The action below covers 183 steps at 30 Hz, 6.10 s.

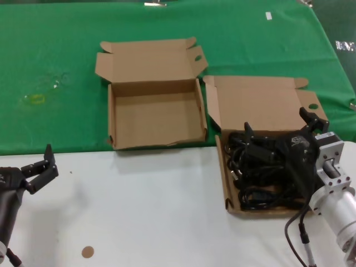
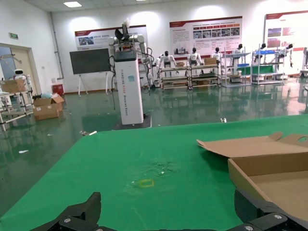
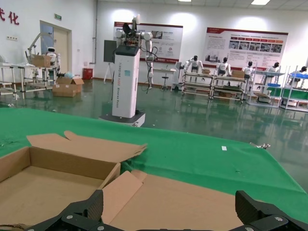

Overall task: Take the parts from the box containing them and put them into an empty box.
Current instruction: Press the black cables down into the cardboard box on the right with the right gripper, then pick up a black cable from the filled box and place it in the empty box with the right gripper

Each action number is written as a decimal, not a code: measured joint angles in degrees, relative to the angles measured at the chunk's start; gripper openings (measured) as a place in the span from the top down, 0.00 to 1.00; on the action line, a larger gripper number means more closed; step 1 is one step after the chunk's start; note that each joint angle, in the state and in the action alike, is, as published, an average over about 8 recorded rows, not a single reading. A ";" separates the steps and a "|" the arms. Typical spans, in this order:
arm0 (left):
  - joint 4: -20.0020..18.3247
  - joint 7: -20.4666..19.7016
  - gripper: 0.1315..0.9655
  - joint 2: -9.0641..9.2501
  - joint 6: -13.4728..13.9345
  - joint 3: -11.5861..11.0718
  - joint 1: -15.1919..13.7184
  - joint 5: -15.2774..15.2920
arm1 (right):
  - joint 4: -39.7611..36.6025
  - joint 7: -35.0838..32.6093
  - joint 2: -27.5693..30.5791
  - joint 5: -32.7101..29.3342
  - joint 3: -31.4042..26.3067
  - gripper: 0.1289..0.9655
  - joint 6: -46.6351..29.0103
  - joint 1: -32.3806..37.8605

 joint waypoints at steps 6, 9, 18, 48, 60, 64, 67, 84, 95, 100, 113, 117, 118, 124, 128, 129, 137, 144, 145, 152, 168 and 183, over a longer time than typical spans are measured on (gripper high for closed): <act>0.00 0.00 0.00 0.00 0.00 0.00 0.00 0.00 | 0.00 0.00 0.00 0.00 0.00 0.00 0.00 0.00; 0.00 0.00 0.00 0.00 0.00 0.00 0.00 0.00 | 0.00 0.00 0.00 0.00 0.00 0.00 0.00 0.00; 0.00 0.00 0.00 0.00 0.00 0.00 0.00 0.00 | 0.00 0.00 0.00 0.00 0.00 0.00 0.00 0.00; 0.00 0.00 0.28 0.00 0.00 0.00 0.00 0.01 | -0.38 4.48 9.33 1.40 -0.78 0.00 -5.48 1.08; 0.00 0.00 0.52 0.00 0.00 0.00 0.00 0.01 | -4.67 12.95 28.87 0.64 -5.30 0.00 -19.85 9.24; 0.00 0.00 0.65 0.00 0.00 0.00 0.00 0.01 | -6.26 11.74 33.48 0.05 -6.62 0.00 -27.47 12.94; 0.00 0.00 0.71 0.00 0.00 0.00 0.00 0.01 | -7.26 9.90 36.23 -0.46 -7.89 0.00 -33.61 16.22; 0.00 0.00 0.97 0.00 0.00 0.00 0.00 0.01 | -11.33 -1.07 41.14 -8.54 -17.71 0.00 -62.16 33.89; 0.00 0.00 0.97 0.00 0.00 0.00 0.00 0.01 | -18.00 -7.14 37.34 -12.88 -20.84 0.01 -66.02 38.18; 0.00 0.00 0.98 0.00 0.00 0.00 0.00 0.01 | -20.90 -8.66 35.53 -14.57 -21.58 0.05 -65.98 39.90; 0.00 -0.04 0.98 0.00 0.00 0.00 0.00 0.01 | -24.88 -10.59 32.03 -16.95 -22.54 0.21 -64.89 41.78; 0.00 -0.04 0.98 0.00 0.00 0.00 0.00 0.02 | -25.52 -10.97 31.42 -17.16 -22.63 0.26 -64.67 41.78; 0.00 -0.04 0.98 0.00 0.00 0.00 0.00 0.02 | -25.64 -11.03 31.27 -17.22 -22.66 0.29 -64.61 41.78; 0.00 -0.03 0.98 0.00 0.00 0.00 0.00 0.03 | -25.77 -10.86 30.77 -17.80 -22.90 0.44 -64.26 41.62; 0.00 -0.03 0.98 0.00 0.00 0.00 0.00 0.03 | -25.43 -10.48 30.75 -18.25 -23.05 0.57 -64.07 41.30; 0.00 -0.03 0.98 0.00 0.00 0.00 0.00 0.03 | -25.34 -10.38 30.76 -18.35 -23.08 0.60 -64.03 41.21; 0.00 -0.03 0.98 0.00 0.00 0.00 0.00 0.03 | -24.53 -9.63 31.02 -18.97 -23.05 0.78 -63.71 40.85; 0.00 -0.02 0.98 0.00 0.00 0.00 0.00 0.03 | -22.20 -8.34 31.95 -18.97 -22.54 0.86 -63.94 40.70; 0.00 -0.02 0.98 0.00 0.00 0.00 0.00 0.03 | -21.71 -8.06 32.13 -18.91 -22.45 0.86 -64.07 40.73; 0.00 -0.01 0.98 0.00 0.00 0.00 0.00 0.02 | -18.42 -5.05 32.34 -18.48 -21.64 0.88 -64.69 42.37; 0.00 -0.01 0.98 0.00 0.00 0.00 0.00 0.02 | -16.97 2.99 20.50 -25.38 -25.37 0.88 -59.49 51.31; 0.00 -0.01 0.98 0.00 0.00 0.00 0.00 0.01 | -26.66 5.78 4.41 -34.55 -31.59 0.88 -52.41 57.40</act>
